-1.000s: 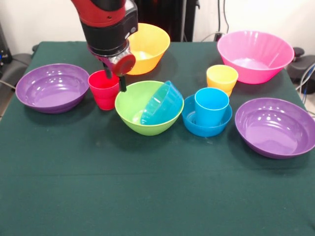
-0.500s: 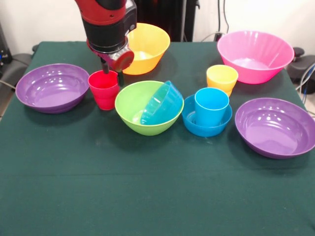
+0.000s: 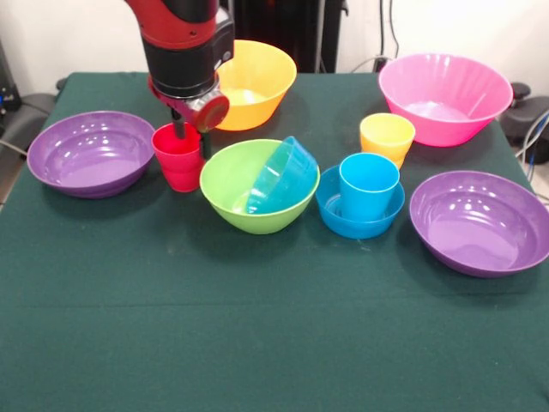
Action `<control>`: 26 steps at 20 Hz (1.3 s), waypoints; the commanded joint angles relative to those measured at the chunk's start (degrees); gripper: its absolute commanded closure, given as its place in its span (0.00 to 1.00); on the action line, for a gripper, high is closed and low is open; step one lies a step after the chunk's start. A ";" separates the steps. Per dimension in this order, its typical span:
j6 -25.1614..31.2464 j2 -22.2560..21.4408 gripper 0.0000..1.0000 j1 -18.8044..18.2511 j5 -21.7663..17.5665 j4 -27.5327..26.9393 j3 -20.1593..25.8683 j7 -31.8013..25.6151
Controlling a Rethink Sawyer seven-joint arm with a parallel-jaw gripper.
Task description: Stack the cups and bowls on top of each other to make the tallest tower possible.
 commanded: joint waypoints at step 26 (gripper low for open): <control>-4.87 1.57 1.00 2.36 -6.12 5.44 2.07 -4.79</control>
